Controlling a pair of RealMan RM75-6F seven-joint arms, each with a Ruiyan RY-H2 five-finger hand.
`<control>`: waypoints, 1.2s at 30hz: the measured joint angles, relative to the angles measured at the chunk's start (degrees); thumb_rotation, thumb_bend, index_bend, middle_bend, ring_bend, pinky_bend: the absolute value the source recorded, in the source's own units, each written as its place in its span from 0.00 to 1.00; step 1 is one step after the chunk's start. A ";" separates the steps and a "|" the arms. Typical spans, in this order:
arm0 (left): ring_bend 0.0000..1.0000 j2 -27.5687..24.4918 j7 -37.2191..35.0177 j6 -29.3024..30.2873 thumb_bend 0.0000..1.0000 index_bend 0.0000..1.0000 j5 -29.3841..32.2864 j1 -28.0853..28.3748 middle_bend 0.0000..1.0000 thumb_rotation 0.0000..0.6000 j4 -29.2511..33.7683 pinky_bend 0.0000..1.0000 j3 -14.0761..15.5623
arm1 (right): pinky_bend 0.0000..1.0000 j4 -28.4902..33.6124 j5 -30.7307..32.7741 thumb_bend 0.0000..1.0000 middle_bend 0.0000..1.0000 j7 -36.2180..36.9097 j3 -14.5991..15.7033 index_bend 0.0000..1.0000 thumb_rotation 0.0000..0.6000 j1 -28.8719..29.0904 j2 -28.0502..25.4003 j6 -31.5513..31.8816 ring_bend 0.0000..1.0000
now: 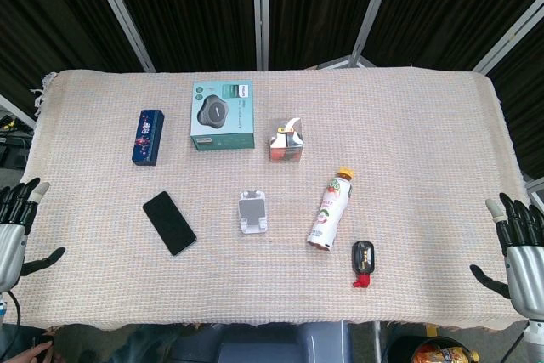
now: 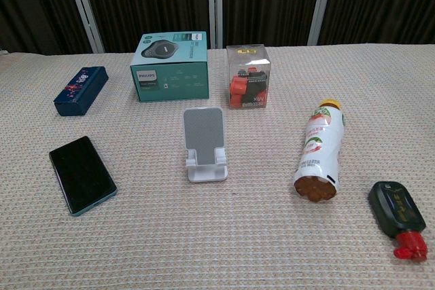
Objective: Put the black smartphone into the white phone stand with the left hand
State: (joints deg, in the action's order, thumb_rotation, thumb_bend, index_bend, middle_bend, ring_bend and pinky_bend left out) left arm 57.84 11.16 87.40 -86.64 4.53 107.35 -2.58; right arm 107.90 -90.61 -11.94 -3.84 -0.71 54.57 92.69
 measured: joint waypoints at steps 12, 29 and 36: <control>0.00 0.11 0.37 -2.72 0.00 0.00 0.44 1.09 0.00 1.00 -1.11 0.00 0.20 | 0.00 0.07 0.55 0.00 0.00 1.23 0.17 0.00 1.00 0.01 -0.53 -0.66 0.00; 0.06 12.95 -6.13 -25.10 0.00 0.21 -8.89 19.53 0.02 1.00 -28.02 0.06 1.24 | 0.00 -0.09 5.04 0.00 0.00 -2.94 -1.24 0.00 1.00 1.11 0.96 -2.62 0.00; 0.09 19.95 -10.37 -28.80 0.00 0.23 -14.78 25.71 0.04 1.00 -37.57 0.11 3.72 | 0.00 -0.22 6.47 0.00 0.00 -3.79 -1.46 0.00 1.00 1.52 1.57 -3.58 0.00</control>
State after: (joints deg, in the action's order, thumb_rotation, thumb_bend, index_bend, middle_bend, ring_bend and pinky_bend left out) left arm 77.80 0.80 58.60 -101.42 30.23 69.78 1.14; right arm 107.67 -84.13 -15.72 -5.31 0.81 56.14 89.11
